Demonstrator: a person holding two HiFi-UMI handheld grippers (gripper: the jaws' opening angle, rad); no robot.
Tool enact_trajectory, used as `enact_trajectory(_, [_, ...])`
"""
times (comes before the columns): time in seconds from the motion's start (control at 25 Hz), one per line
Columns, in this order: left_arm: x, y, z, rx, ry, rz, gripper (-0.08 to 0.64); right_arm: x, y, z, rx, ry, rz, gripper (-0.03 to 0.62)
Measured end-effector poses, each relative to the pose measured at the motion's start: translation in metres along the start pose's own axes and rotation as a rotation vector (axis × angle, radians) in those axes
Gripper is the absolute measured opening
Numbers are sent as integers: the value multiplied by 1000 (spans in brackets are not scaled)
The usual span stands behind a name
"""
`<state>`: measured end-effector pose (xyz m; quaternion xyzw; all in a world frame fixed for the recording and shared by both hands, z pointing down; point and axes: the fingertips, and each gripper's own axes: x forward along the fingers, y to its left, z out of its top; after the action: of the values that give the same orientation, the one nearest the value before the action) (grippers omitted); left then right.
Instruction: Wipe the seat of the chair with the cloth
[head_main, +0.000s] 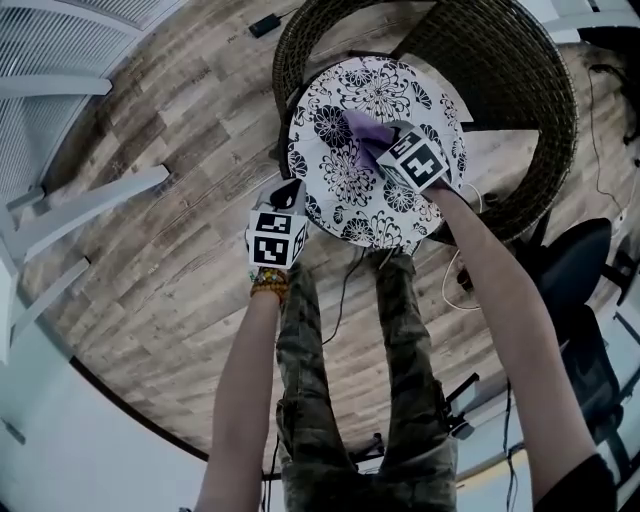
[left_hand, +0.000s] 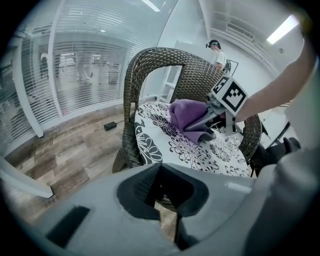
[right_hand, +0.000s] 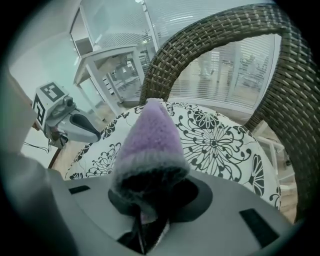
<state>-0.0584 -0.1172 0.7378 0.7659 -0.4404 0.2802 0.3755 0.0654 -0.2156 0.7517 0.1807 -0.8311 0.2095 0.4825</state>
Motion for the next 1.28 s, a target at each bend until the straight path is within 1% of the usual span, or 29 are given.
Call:
enact_trajectory(0.12, [0,1,-1,-2,1,0,18,-4,-19,-6,-7,23,-42,84])
enact_trajectory(0.36, [-1,1,0,-2,-2,-2,17,-19,-67,-19,-7,75,-159,86])
enact_trajectory(0.52, [0,1,0,-8,-4,2,18,-25,-89,-25,-19,101,-216,86])
enact_trajectory(0.64, [-1,1,-1,-28,3,6,17,-29,-101,-31,23,105,-258,89])
enact_trajectory(0.72, [0,1,0,-26,7,7,17,-34,-111,-33,53,110,-299,87])
enact_trajectory(0.88, [1,1,-1,-13,19,-2,18,-51,-137,-41,96,122,-417,87])
enact_trajectory(0.96, [1,1,-1,-11,20,3,18,-60,-149,-46,140,109,-467,86])
enact_trajectory(1.0, [1,1,-1,-8,18,7,18,-63,-150,-46,171,88,-473,86])
enact_trajectory(1.08, [1,0,0,-4,7,14,18,-66,-143,-39,237,7,-450,80])
enact_trajectory(1.16, [1,1,1,-1,-10,21,18,-64,-125,-21,284,-100,-389,80])
enact_trajectory(1.2, [1,1,1,2,-12,23,18,-62,-114,-12,293,-140,-351,80])
enact_trajectory(1.28, [1,-1,1,16,-1,21,20,-55,-84,7,272,-195,-264,80])
